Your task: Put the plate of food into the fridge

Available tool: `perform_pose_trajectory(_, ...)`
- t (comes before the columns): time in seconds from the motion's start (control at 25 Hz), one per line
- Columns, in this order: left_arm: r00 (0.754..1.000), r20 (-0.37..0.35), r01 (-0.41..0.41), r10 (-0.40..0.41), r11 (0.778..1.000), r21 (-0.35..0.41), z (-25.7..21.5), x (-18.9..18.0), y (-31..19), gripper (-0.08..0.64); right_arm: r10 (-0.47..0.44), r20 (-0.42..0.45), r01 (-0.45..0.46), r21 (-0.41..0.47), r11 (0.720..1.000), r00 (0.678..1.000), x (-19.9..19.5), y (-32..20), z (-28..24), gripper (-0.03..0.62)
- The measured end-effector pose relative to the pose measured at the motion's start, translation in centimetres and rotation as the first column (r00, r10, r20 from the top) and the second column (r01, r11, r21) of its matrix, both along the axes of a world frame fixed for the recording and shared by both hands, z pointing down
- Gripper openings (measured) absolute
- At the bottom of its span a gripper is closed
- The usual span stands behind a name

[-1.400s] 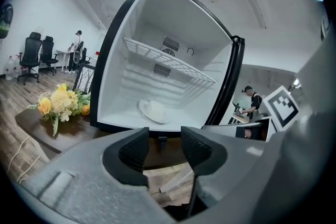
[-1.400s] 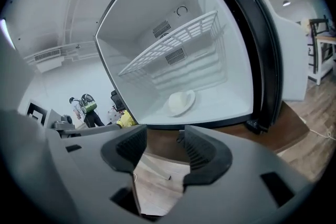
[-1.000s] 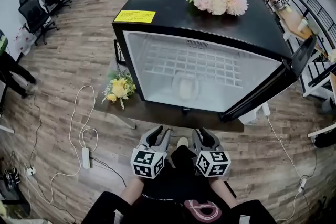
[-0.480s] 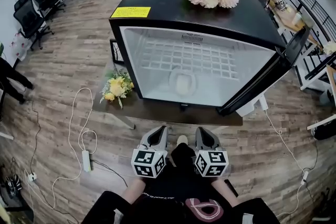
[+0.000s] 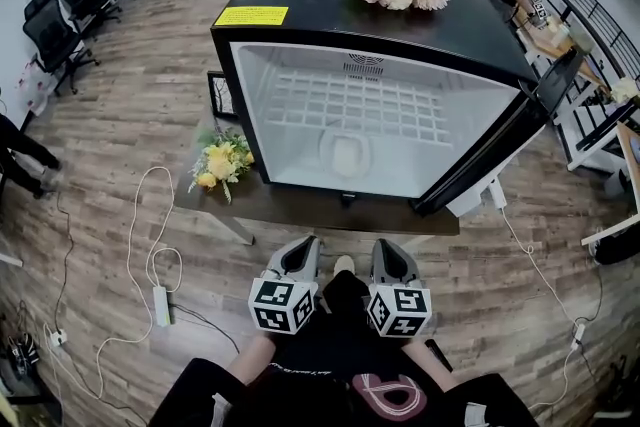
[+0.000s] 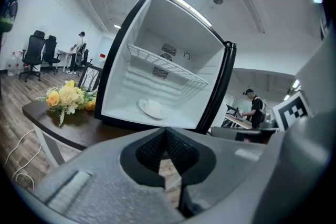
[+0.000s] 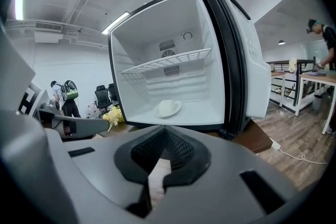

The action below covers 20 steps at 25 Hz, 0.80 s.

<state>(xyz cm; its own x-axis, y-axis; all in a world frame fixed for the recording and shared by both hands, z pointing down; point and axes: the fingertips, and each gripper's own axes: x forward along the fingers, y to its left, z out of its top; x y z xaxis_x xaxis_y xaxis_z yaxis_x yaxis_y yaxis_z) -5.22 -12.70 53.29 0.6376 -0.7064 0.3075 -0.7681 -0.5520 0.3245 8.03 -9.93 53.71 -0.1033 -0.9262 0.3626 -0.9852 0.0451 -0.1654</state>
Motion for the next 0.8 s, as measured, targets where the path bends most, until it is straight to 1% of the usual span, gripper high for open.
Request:
perform_pose_trajectory(0.12, 1.000, 0.006, -0.010, 0.010, 1.000, 0.011, -0.17, 0.14, 0.19, 0.008, -0.008, 0.001, 0.008, -0.008, 1.000, 1.000, -0.24, 0.29, 0.21, 0.006)
perform_pose_trajectory(0.36, 1.000, 0.007, -0.005, 0.005, 1.000, 0.011, -0.25, -0.11, 0.37, 0.008, -0.014, 0.007, 0.014, -0.018, 1.000, 1.000, -0.38, 0.44, 0.35, 0.006)
perform_pose_trajectory(0.8, 1.000, 0.009, -0.007, 0.007, 1.000, 0.022, -0.45, 0.02, 0.51, 0.008, -0.004, -0.002, 0.004, -0.035, 0.999, 1.000, 0.07, 0.90, 0.65, 0.006)
